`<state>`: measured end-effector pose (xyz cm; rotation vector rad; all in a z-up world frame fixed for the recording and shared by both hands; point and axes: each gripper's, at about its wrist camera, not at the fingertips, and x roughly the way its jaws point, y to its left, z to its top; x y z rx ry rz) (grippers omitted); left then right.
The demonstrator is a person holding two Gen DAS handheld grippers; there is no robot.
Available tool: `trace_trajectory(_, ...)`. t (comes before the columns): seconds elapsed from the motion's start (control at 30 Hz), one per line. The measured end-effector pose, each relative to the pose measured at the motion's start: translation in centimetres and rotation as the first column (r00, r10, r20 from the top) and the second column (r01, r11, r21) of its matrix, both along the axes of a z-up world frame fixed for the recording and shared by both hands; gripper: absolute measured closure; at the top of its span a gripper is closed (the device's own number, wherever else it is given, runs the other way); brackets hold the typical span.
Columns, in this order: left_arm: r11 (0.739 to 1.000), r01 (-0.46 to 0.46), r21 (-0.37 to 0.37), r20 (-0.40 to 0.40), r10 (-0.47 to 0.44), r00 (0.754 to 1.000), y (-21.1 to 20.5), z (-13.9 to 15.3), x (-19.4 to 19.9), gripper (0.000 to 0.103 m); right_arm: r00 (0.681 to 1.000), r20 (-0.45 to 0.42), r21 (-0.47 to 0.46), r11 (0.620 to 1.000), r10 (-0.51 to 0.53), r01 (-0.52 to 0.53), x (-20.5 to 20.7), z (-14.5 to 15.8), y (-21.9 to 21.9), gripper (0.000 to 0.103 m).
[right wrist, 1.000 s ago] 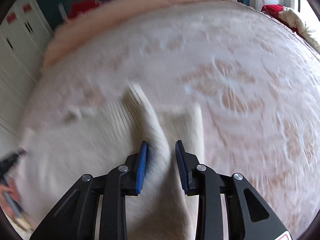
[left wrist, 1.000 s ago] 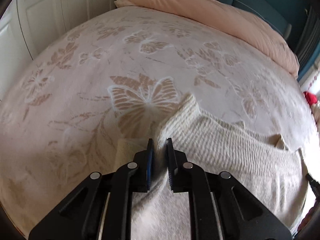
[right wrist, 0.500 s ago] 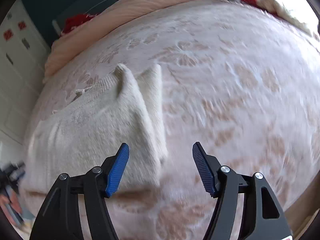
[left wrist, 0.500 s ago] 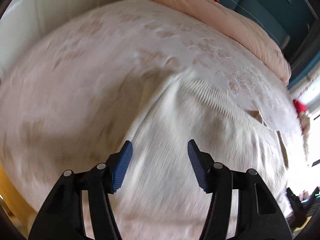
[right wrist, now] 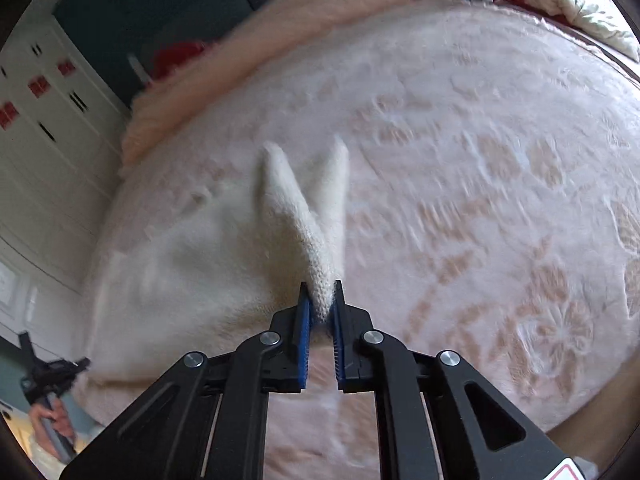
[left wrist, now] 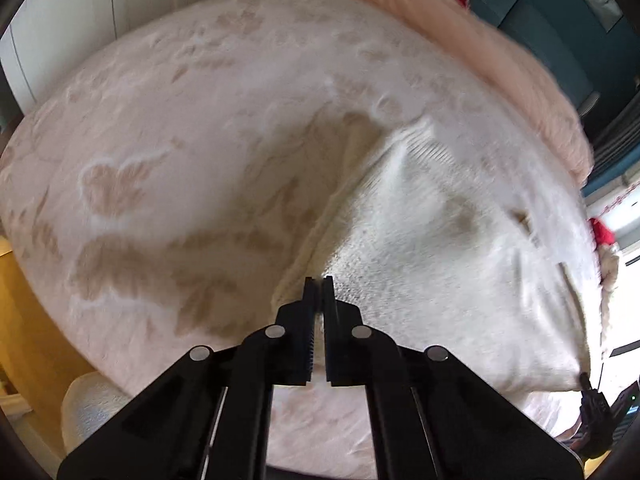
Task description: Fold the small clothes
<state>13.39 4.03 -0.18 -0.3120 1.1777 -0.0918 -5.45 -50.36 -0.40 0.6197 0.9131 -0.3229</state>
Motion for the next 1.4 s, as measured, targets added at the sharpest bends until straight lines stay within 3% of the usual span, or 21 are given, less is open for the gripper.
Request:
trace_trajectory(0.07, 1.0, 0.001, 0.012, -0.056, 0.0, 0.998, -0.2, -2.3, 0.1, 0.1, 0.997, -0.079, 0.034, 0.999, 0.02, -0.018, 0.4, -3.4, -0.2, 0.092)
trace_trajectory(0.1, 0.999, 0.014, 0.029, -0.043, -0.013, 0.999, -0.6, -2.8, 0.1, 0.1, 0.998, -0.063, 0.081, 0.997, 0.019, -0.014, 0.2, -4.2, -0.4, 0.089)
trace_trajectory(0.2, 0.997, 0.055, 0.051, 0.02, -0.056, 0.998, -1.5, -0.8, -0.3, 0.095, 0.999, -0.019, 0.053, 0.998, -0.031, 0.032, -0.6, -1.5, -1.0, 0.062)
trace_trajectory(0.23, 0.997, 0.064, 0.038, 0.029, -0.065, 0.997, -1.6, -0.1, -0.3, 0.09, 0.999, -0.005, 0.03, 0.999, -0.034, 0.034, -0.7, -0.7, -1.1, 0.05)
trace_trajectory(0.27, 0.997, 0.068, 0.023, 0.043, -0.069, 0.997, -1.5, 0.8, -0.3, 0.084, 0.999, 0.02, 0.005, 1.0, -0.026, 0.026, -0.5, 0.4, -1.1, 0.046)
trace_trajectory(0.33, 0.998, 0.067, -0.011, 0.099, -0.066, 0.993, -1.7, 2.7, 0.5, 0.043, 0.998, 0.063, -0.035, 0.999, 0.009, -0.007, 1.1, 2.6, -1.3, 0.04)
trace_trajectory(0.43, 0.998, 0.07, -0.004, 0.154, -0.069, 0.986, -3.5, 4.2, 3.6, 0.04, 0.995, 0.077, -0.074, 0.995, 0.067, -0.061, 5.6, 3.5, -1.4, 0.031)
trace_trajectory(0.53, 0.997, 0.072, 0.015, 0.158, -0.074, 0.985, -5.7, 3.2, 8.4, 0.031, 0.995, 0.014, -0.092, 0.991, 0.094, -0.092, 10.9, 1.7, -1.6, 0.029)
trace_trajectory(0.6, 0.997, 0.073, 0.004, 0.102, -0.073, 0.992, -6.8, 1.3, 10.9, 0.031, 0.994, -0.048, -0.085, 0.991, 0.1, -0.103, 13.9, -0.6, -1.9, 0.032)
trace_trajectory(0.67, 0.997, 0.081, -0.011, 0.048, -0.081, 0.996, -7.6, -0.7, 12.5, 0.055, 0.989, -0.073, -0.056, 0.99, 0.128, -0.132, 15.2, -2.2, -1.6, 0.098)
trace_trajectory(0.7, 0.994, 0.107, -0.026, 0.02, -0.107, 0.994, -8.0, -1.5, 12.8, 0.097, 0.991, -0.064, -0.055, 0.991, 0.119, -0.122, 15.5, -1.7, -1.5, 0.097)
trace_trajectory(0.73, 0.993, 0.113, -0.039, 0.011, -0.113, 0.994, -8.1, -1.6, 12.8, 0.097, 0.994, -0.022, -0.078, 0.991, 0.106, -0.108, 15.1, -0.5, -1.4, 0.097)
trace_trajectory(0.8, 0.989, 0.117, -0.094, 0.091, -0.108, 0.99, -7.4, 0.2, 12.5, 0.097, 0.991, 0.1, -0.116, 0.991, 0.085, -0.073, 14.2, 3.0, -1.9, 0.097)
trace_trajectory(0.87, 0.991, 0.113, -0.073, 0.155, -0.101, 0.983, -7.1, 1.8, 12.5, 0.097, 0.985, 0.154, -0.123, 0.991, 0.075, -0.056, 14.1, 4.5, -2.4, 0.097)
trace_trajectory(0.97, 0.996, 0.086, -0.036, 0.114, -0.082, 0.99, -7.4, 0.2, 14.0, 0.097, 0.995, 0.001, -0.188, 0.977, 0.1, -0.098, 17.1, 0.5, -2.8, 0.096)
trace_trajectory(1.0, 0.997, 0.079, 0.008, 0.07, -0.079, 0.994, -7.8, -1.6, 14.7, 0.096, 0.987, -0.106, -0.141, 0.98, 0.123, -0.137, 18.5, -2.7, -3.0, 0.095)
trace_trajectory(1.03, 0.997, 0.076, 0.025, 0.038, -0.077, 0.996, -8.0, -2.8, 15.1, 0.095, 0.982, -0.146, -0.115, 0.984, 0.121, -0.138, 19.0, -4.2, -3.1, 0.095)
trace_trajectory(1.1, 0.998, 0.057, 0.017, 0.074, -0.058, 0.996, -7.5, -2.7, 14.3, 0.092, 0.995, -0.067, -0.16, 0.983, 0.08, -0.09, 17.7, -1.8, -2.7, 0.089)
trace_trajectory(1.2, 0.999, 0.036, -0.01, 0.127, -0.034, 0.991, -6.7, 0.9, 12.0, 0.09, 0.994, 0.085, -0.231, 0.972, 0.065, -0.043, 15.1, 3.5, -0.5, 0.083)
trace_trajectory(1.3, 0.994, 0.096, -0.045, 0.228, -0.084, 0.97, -8.9, 4.0, 9.7, 0.087, 0.97, 0.11, -0.156, 0.968, 0.216, -0.198, 17.1, 4.5, 4.4, 0.084)
trace_trajectory(1.4, 0.971, 0.232, -0.06, 0.188, -0.217, 0.958, -14.2, 2.6, 10.6, 0.085, 0.919, 0.062, -0.05, 0.921, 0.39, -0.387, 21.2, 1.1, 10.3, 0.085)
